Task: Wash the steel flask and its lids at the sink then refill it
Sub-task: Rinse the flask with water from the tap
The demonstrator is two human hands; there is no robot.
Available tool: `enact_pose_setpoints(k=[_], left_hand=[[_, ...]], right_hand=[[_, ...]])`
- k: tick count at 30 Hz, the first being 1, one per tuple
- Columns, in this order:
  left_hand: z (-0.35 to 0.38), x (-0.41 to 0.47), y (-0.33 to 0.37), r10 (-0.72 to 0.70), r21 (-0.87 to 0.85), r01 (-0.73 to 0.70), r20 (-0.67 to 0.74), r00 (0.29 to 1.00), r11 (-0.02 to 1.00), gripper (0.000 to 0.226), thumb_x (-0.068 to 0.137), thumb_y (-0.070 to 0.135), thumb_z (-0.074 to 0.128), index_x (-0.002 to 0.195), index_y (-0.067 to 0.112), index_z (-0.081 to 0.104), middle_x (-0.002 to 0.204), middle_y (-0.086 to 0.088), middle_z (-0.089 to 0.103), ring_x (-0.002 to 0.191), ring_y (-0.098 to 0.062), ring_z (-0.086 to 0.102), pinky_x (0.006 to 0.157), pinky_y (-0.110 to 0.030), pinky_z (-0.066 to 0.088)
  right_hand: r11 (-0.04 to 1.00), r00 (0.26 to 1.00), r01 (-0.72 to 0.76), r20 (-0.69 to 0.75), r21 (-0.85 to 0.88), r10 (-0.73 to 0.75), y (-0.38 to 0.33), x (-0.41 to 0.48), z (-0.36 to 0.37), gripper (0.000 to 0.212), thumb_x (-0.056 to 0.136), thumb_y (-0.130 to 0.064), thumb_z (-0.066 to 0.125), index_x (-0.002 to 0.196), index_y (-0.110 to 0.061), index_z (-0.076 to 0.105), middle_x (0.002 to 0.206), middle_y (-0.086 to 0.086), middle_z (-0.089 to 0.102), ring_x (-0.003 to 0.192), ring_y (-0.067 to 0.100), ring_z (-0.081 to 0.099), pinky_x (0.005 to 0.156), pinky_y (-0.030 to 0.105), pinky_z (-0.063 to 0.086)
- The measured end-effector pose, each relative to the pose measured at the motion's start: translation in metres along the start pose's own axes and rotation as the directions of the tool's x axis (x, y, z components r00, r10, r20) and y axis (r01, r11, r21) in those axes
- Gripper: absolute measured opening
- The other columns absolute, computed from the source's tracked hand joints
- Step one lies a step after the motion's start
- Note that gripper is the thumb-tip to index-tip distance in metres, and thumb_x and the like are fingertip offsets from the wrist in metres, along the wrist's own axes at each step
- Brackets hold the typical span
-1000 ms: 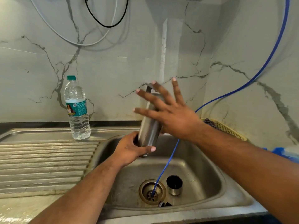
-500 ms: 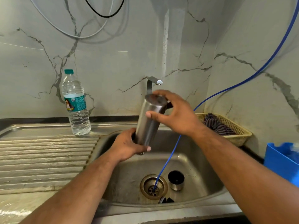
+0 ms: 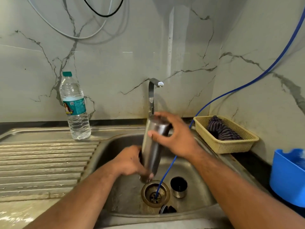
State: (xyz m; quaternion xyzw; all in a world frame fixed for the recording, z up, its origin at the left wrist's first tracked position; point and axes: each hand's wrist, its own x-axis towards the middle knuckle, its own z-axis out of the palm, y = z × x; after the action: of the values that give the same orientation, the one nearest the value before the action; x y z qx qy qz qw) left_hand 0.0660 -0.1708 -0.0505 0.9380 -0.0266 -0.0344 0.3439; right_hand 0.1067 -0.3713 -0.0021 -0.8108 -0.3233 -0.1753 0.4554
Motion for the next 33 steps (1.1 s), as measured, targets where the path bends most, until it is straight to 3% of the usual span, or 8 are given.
enact_pose_setpoints(k=[2, 6, 12, 17, 22, 25, 28, 33], left_hand=[[0.0, 0.002, -0.007, -0.032, 0.07, 0.029, 0.032, 0.999, 0.997, 0.079, 0.052, 0.037, 0.099, 0.122, 0.03, 0.063, 0.112, 0.011, 0.07, 0.11, -0.011, 0.064, 0.101, -0.033, 0.053], [-0.014, 0.004, -0.012, 0.017, -0.056, -0.021, -0.063, 0.998, 0.998, 0.088, 0.055, 0.042, 0.097, 0.133, 0.035, 0.057, 0.121, 0.013, 0.067, 0.115, -0.008, 0.059, 0.104, -0.036, 0.049], [-0.013, -0.001, -0.019, -0.045, -0.007, 0.045, 0.054, 0.998, 0.999, 0.066, 0.058, 0.038, 0.096, 0.116, 0.029, 0.067, 0.109, 0.009, 0.071, 0.104, -0.008, 0.064, 0.098, -0.032, 0.053], [-0.018, -0.004, -0.016, 0.025, -0.148, -0.036, -0.078, 0.997, 0.988, 0.077, 0.067, 0.037, 0.093, 0.133, 0.035, 0.055, 0.123, 0.01, 0.062, 0.11, -0.01, 0.06, 0.077, -0.015, 0.051], [-0.028, -0.008, -0.012, 0.047, -0.412, -0.168, -0.288, 0.957, 0.896, 0.088, 0.046, 0.061, 0.096, 0.126, 0.047, 0.062, 0.126, 0.008, 0.063, 0.112, -0.012, 0.063, 0.082, -0.023, 0.054], [-0.03, -0.005, -0.009, 0.024, -0.397, -0.18, -0.368, 0.929, 0.9, 0.087, 0.042, 0.072, 0.092, 0.121, 0.053, 0.061, 0.125, 0.006, 0.065, 0.111, -0.014, 0.065, 0.089, -0.033, 0.056], [-0.024, -0.007, 0.001, 0.032, -0.38, -0.2, -0.404, 0.914, 0.903, 0.081, 0.045, 0.073, 0.091, 0.118, 0.052, 0.063, 0.122, 0.007, 0.067, 0.107, -0.013, 0.066, 0.083, -0.026, 0.056], [-0.017, -0.009, 0.013, -0.009, -0.373, -0.177, -0.448, 0.894, 0.911, 0.073, 0.054, 0.062, 0.093, 0.119, 0.043, 0.064, 0.119, 0.008, 0.066, 0.107, -0.01, 0.064, 0.078, -0.021, 0.053]], right_hand=[[0.998, 0.997, -0.058, 0.054, -0.034, 0.059, 0.006, -0.007, 0.004, 0.072, 0.075, -0.054, 0.085, 0.139, -0.042, 0.054, 0.131, -0.012, 0.052, 0.117, 0.002, 0.053, 0.103, 0.028, 0.05], [0.997, 0.998, -0.004, -0.061, 0.071, 0.008, 0.008, 0.0, -0.008, 0.068, 0.074, -0.054, 0.086, 0.134, -0.045, 0.055, 0.13, -0.017, 0.054, 0.115, -0.005, 0.054, 0.092, 0.013, 0.047], [0.949, 0.949, -0.306, 0.107, 0.083, 0.296, 0.03, -0.003, -0.008, 0.06, 0.078, -0.055, 0.083, 0.131, -0.041, 0.057, 0.123, -0.014, 0.059, 0.105, 0.001, 0.058, 0.087, 0.024, 0.055], [0.848, 0.89, -0.453, 0.074, 0.275, 0.451, 0.036, 0.004, -0.015, 0.049, 0.088, -0.044, 0.078, 0.131, -0.039, 0.056, 0.126, -0.001, 0.057, 0.105, 0.017, 0.064, 0.073, 0.033, 0.065], [0.643, 0.826, -0.524, 0.151, 0.558, 0.543, 0.045, 0.003, -0.018, 0.066, 0.083, -0.041, 0.083, 0.14, -0.033, 0.049, 0.134, 0.004, 0.051, 0.109, 0.023, 0.062, 0.076, 0.039, 0.065], [0.429, 0.79, -0.523, 0.23, 0.737, 0.568, 0.049, 0.006, -0.019, 0.075, 0.073, -0.034, 0.089, 0.137, -0.016, 0.055, 0.13, 0.011, 0.059, 0.114, 0.03, 0.063, 0.083, 0.043, 0.064], [0.219, 0.767, -0.495, 0.304, 0.841, 0.565, 0.048, 0.007, -0.02, 0.071, 0.068, -0.026, 0.09, 0.129, -0.012, 0.057, 0.127, 0.018, 0.064, 0.116, 0.034, 0.063, 0.082, 0.043, 0.06], [0.208, 0.745, -0.502, 0.298, 0.839, 0.597, 0.047, 0.002, -0.01, 0.076, 0.067, -0.019, 0.092, 0.13, -0.017, 0.051, 0.126, 0.019, 0.062, 0.113, 0.037, 0.063, 0.08, 0.048, 0.063]])
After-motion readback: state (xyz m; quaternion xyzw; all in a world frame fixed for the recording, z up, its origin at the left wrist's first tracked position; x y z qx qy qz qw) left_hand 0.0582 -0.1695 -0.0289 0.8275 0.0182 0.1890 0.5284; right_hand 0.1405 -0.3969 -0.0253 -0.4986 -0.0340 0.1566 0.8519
